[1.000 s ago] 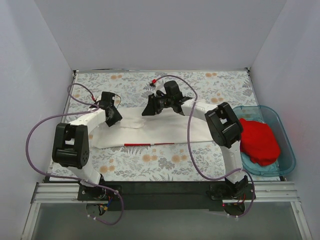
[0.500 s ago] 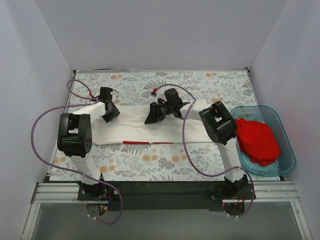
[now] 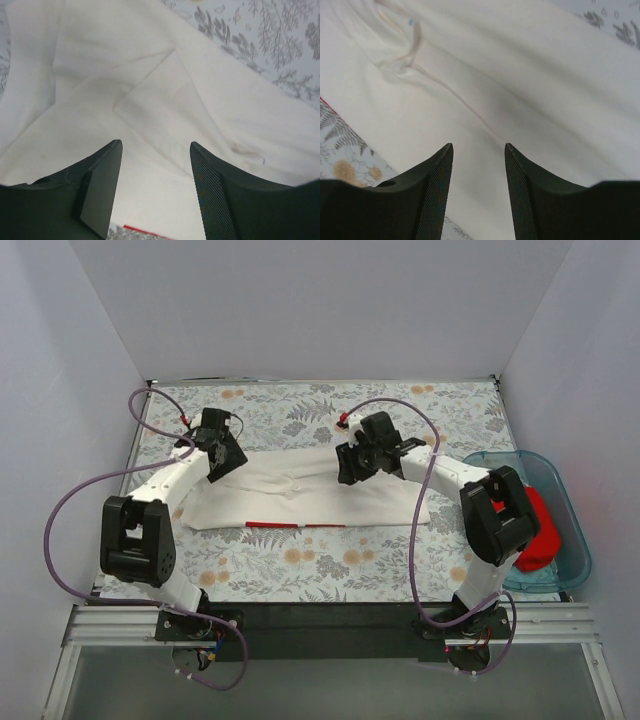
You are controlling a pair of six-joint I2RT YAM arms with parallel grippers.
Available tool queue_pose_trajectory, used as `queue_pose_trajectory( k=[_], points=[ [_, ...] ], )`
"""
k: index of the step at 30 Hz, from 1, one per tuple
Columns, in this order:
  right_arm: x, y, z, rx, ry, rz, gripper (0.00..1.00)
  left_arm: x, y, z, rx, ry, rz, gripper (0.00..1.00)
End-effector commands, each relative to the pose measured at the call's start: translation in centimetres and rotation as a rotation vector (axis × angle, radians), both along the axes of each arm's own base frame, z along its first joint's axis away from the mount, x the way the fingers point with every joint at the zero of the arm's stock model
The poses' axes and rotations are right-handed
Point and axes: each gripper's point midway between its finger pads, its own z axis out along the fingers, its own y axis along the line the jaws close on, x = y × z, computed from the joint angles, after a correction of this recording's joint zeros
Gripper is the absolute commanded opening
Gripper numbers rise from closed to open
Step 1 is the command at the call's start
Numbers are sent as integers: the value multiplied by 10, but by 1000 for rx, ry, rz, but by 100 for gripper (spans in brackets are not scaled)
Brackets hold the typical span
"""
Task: Fold and stack the t-shirts
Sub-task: Fold the tshirt
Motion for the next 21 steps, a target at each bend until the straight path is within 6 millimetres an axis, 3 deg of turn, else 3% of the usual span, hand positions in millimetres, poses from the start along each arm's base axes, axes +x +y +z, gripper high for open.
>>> queue_pose_trajectory(
  k=[1,6,12,15,18,19,21],
  points=[
    [-39,-52,-52,-256,141,-29,53,-50,-9,-11,-21,94,-10,55],
    [-69,-74,-67,-321,189,-42,53,-85,-20,-37,-69,155,-21,55],
    [-111,-89,-92,-400,266,-4,53,-97,-20,-83,-48,284,-21,55],
    [-131,-87,-96,-411,328,48,53,-85,-19,-93,-18,304,-35,54],
    [-157,-77,-92,-401,376,113,53,-58,-20,-103,18,315,-60,54],
    [-170,-70,-91,-401,390,152,53,-38,-23,-106,29,308,-68,54],
    [-196,-56,-87,-363,459,201,54,-19,-27,-110,40,307,-106,54]
  ],
)
